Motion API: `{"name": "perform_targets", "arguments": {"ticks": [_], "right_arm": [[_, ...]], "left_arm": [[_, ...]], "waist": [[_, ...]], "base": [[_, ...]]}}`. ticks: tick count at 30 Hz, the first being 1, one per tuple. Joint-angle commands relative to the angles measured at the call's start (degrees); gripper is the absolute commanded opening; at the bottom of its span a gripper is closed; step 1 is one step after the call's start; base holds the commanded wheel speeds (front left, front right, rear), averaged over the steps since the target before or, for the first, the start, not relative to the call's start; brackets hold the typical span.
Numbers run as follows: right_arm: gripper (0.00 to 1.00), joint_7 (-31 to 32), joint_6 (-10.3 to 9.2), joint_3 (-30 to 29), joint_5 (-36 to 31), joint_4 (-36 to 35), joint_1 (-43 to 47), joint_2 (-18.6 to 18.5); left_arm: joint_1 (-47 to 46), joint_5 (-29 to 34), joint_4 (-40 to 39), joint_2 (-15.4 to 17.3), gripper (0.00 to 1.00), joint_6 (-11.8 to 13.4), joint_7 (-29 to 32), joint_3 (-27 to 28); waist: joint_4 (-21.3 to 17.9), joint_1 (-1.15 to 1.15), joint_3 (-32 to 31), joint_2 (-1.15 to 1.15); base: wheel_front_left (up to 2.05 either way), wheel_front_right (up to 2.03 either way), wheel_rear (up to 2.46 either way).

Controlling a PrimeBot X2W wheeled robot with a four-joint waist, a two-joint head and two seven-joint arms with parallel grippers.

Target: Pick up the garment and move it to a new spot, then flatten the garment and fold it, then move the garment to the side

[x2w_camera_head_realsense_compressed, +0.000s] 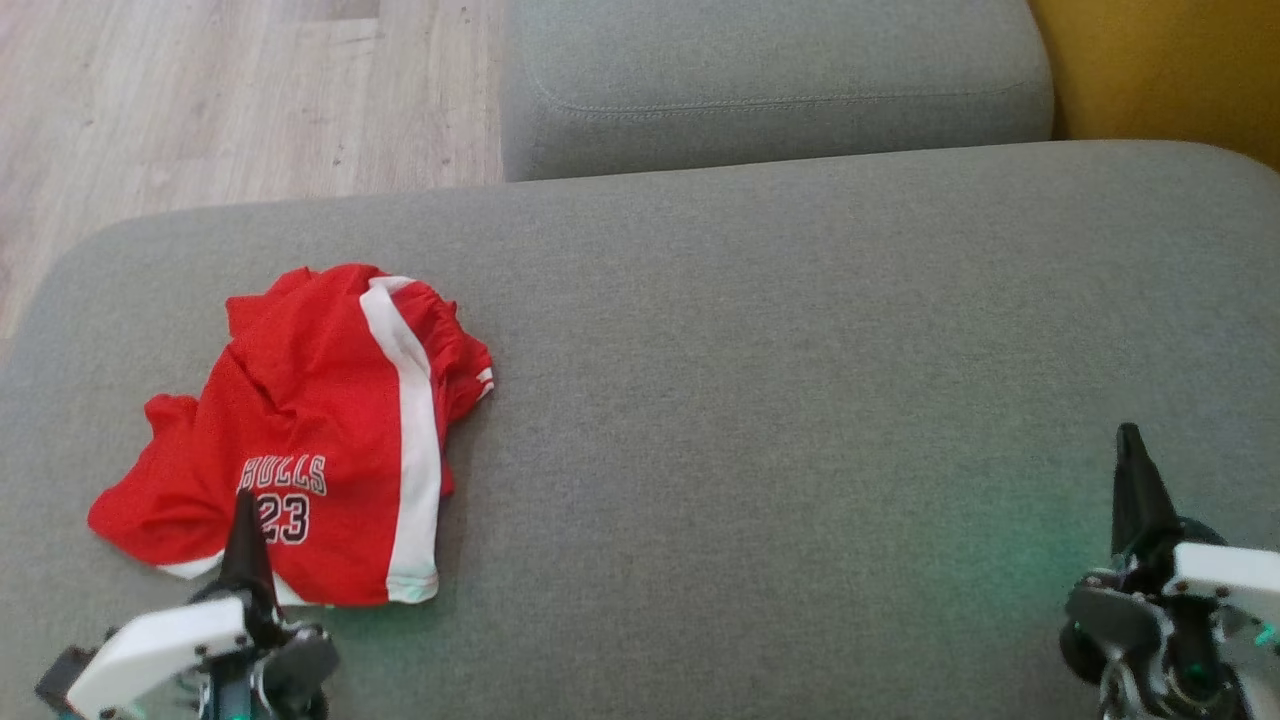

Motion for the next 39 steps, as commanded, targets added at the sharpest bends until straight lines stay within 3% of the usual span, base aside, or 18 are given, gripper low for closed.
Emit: {"name": "perform_targets", "arguments": {"ticks": [1, 4, 24, 39], "right_arm": [[1.00, 0.0, 0.00, 0.0, 0.0, 0.0, 0.0, 0.0], [1.00, -0.1, 0.00, 0.2, 0.0, 2.2, 1.1, 0.2], [1.00, -3.3, -0.01, 1.8, -6.1, 0.8, 1.2, 0.1], [1.00, -5.8, -0.01, 2.9, -22.1, -3.3, 1.1, 0.0]], "left_arm": [[0.0, 0.0, 0.0, 0.0, 1.00, 0.0, 0.0, 0.0], [1.0, 0.0, 2.2, -0.1, 1.00, 0.1, -0.1, -0.3], [1.8, 2.9, 0.4, 0.0, 1.00, 0.0, -3.3, 0.7], [1.6, 12.7, -2.8, 0.0, 1.00, 1.3, -5.9, 3.1]], "waist": [[0.0, 0.00, 0.0, 0.00], [0.0, 0.00, 0.0, 0.00], [0.0, 0.00, -0.5, 0.00], [-0.2, 0.00, -0.8, 0.00]], "base": [[0.00, 0.00, 0.00], [0.00, 0.00, 0.00], [0.00, 0.00, 0.00], [0.00, 0.00, 0.00]]}}
